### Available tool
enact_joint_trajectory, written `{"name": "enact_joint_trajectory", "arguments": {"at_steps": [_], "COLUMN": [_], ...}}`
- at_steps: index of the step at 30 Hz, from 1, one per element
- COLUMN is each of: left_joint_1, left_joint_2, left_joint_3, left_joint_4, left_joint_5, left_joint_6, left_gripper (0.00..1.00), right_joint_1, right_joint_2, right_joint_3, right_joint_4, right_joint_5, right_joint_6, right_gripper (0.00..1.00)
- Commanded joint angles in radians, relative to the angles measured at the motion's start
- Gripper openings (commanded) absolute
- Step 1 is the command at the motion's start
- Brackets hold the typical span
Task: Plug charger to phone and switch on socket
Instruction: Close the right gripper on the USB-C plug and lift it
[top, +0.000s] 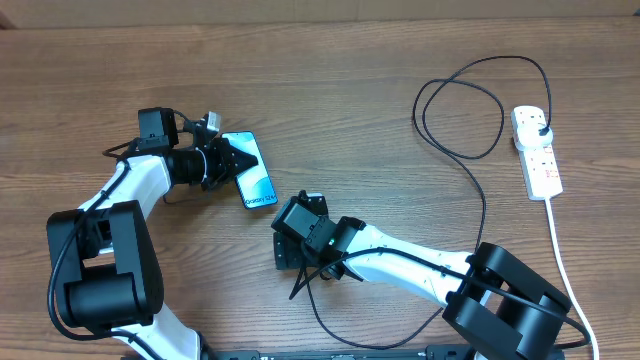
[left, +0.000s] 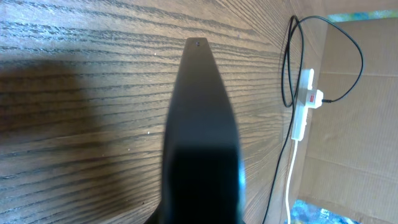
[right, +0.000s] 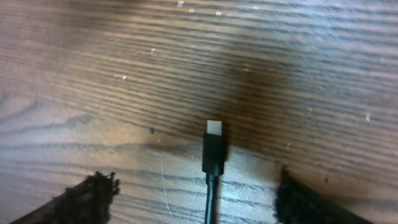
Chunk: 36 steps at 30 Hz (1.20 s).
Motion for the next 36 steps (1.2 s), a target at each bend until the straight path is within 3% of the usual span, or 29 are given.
{"name": "enact_joint_trajectory", "arguments": {"at_steps": [1, 19, 29, 34, 36], "left_joint_1": [0.003, 0.003, 0.003, 0.003, 0.003], "left_joint_2": [-0.021, -0.021, -0.021, -0.021, -0.021], "left_joint_3": [-0.001, -0.001, -0.001, -0.001, -0.001], "left_joint_4": [0.004, 0.004, 0.004, 0.004, 0.004], "left_joint_5": [0.021, 0.021, 0.021, 0.021, 0.021], "left_joint_6": [0.005, 0.005, 0.005, 0.005, 0.005], "left_gripper": [0.04, 0.04, 0.04, 0.04, 0.04], "right_joint_1": [0.014, 0.04, -0.035, -0.037, -0.035], "right_joint_2": [0.015, 0.046, 0.046, 0.046, 0.046], "right_joint_3": [-0.008, -0.005, 0.04, 0.04, 0.04], "right_joint_4": [0.004, -0.033, -0.174, -0.173, -0.173], "right_joint_5": [0.033, 0.061, 0.094, 0.072, 0.072], "right_joint_6": [0.005, 0.017, 0.032, 0.031, 0.032], "right_gripper": [0.75, 0.12, 0.13, 0.27, 0.27]}}
